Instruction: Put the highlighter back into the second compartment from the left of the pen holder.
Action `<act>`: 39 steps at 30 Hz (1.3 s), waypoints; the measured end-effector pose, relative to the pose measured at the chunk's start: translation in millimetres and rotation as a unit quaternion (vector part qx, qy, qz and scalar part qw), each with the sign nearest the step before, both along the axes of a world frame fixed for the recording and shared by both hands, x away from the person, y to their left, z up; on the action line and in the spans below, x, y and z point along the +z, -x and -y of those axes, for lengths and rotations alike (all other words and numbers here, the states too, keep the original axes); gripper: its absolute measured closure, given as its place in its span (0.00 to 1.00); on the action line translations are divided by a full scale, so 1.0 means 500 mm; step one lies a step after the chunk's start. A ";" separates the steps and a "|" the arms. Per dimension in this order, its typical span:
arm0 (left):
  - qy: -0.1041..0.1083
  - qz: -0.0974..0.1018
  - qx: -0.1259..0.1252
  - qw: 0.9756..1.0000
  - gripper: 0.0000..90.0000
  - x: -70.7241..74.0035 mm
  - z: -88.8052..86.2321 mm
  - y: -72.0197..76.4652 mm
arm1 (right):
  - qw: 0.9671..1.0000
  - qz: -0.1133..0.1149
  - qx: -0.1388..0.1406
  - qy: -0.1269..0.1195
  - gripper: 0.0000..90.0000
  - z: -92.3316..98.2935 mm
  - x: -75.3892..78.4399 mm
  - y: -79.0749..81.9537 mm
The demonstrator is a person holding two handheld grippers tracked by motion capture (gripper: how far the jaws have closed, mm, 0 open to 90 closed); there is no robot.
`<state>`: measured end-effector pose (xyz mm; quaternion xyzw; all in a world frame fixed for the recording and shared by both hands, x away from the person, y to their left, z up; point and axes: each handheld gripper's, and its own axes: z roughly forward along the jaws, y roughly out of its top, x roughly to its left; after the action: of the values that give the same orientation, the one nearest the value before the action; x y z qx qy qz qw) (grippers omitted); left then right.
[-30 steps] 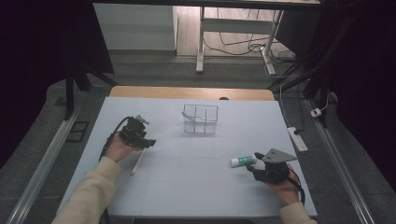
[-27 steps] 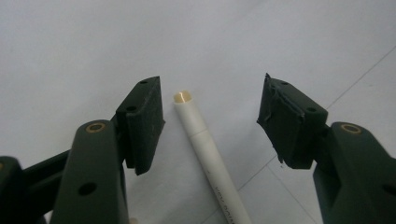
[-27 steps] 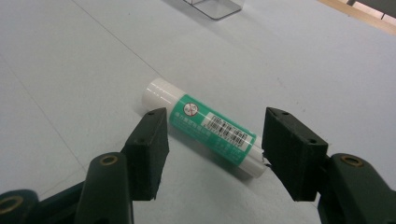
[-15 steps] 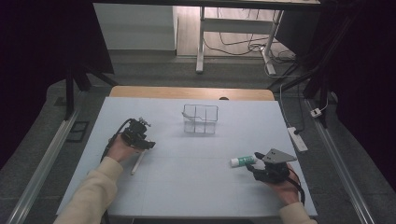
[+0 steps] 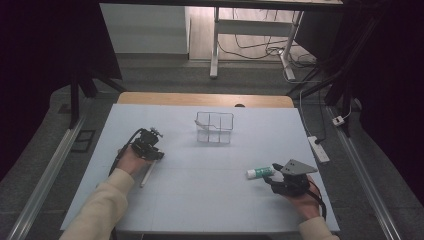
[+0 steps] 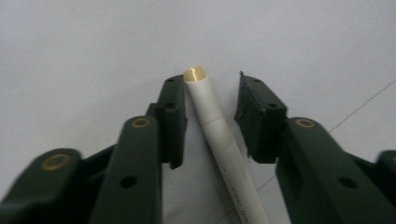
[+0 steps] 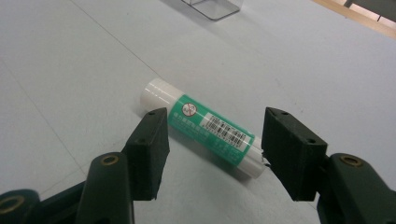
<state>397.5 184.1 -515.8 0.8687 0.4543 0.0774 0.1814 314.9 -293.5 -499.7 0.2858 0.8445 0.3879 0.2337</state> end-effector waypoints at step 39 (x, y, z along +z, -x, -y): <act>0.069 0.080 -0.048 0.993 0.88 0.097 -0.017 0.033 | 1.000 0.005 -0.007 0.001 0.45 0.007 0.004 0.000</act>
<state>380.9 192.6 -467.4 0.8662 0.4000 0.1061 0.2800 314.7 -297.0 -497.5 0.2895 0.8418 0.3868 0.2408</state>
